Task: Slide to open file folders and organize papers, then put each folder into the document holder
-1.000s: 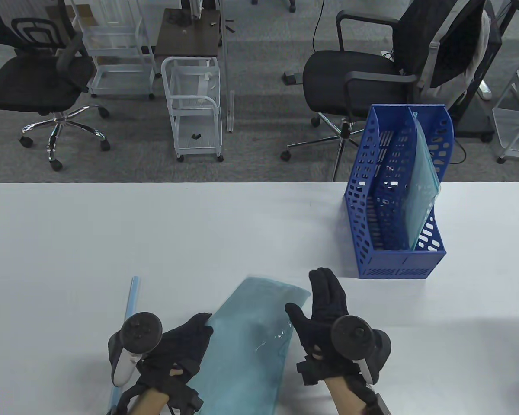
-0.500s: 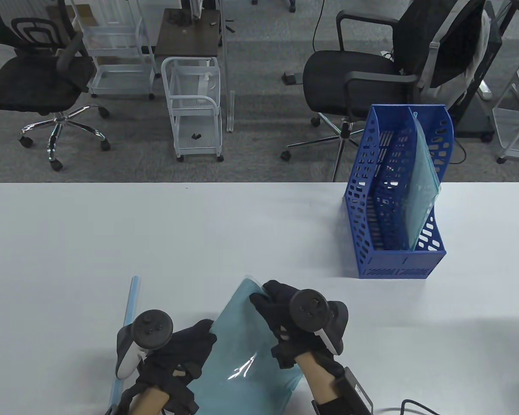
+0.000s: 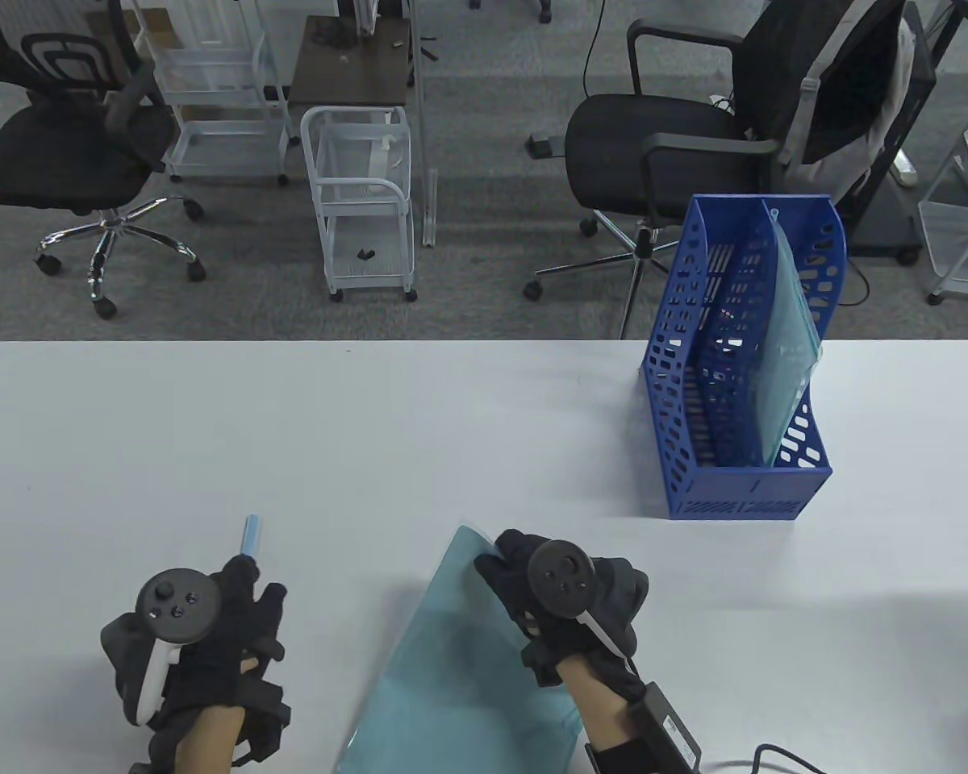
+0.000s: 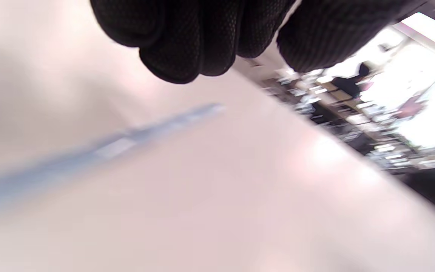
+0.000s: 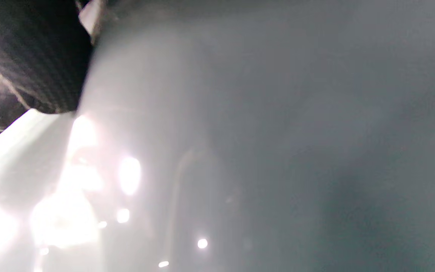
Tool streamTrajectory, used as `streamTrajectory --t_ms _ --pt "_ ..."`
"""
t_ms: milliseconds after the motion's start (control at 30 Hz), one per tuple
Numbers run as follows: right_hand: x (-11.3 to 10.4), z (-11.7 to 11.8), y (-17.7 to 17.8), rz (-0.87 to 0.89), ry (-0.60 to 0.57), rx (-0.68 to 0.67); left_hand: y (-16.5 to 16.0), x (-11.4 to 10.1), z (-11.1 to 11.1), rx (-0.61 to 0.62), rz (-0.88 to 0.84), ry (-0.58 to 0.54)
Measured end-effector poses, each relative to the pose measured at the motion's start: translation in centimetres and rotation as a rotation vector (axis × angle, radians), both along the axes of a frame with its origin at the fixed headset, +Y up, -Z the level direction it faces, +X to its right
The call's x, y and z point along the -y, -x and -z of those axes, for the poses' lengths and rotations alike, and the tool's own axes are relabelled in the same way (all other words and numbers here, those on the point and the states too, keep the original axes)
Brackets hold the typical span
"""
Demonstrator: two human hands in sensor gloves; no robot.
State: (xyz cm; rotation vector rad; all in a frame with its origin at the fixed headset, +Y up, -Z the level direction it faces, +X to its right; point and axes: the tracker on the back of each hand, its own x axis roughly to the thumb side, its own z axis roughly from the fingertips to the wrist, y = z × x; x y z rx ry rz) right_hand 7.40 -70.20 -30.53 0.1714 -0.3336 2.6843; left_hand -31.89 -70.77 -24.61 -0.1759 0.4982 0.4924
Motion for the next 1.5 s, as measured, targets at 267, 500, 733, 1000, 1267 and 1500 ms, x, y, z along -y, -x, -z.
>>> streamTrajectory --t_ms 267,500,733,1000,1267,1500 --pt "0.0 0.1 -0.2 -0.009 0.003 -0.006 4.9 4.3 1.4 -0.131 -0.096 0.323" --pt "0.4 0.0 0.4 -0.059 0.010 -0.024 2.1 4.5 2.5 -0.072 0.072 0.355" --pt "0.4 -0.1 0.6 -0.072 0.013 -0.034 -0.2 5.1 3.6 -0.057 0.303 0.342" --pt "0.4 -0.8 1.3 -0.088 0.000 -0.090 0.3 5.1 3.8 -0.059 0.223 0.266" --pt "-0.2 -2.7 0.3 -0.127 -0.052 -0.072 -1.1 1.9 3.2 0.123 -0.357 -0.167" --pt "-0.3 -3.2 1.0 -0.126 -0.076 -0.152 -4.0 -1.0 5.9 0.307 -0.992 -0.467"
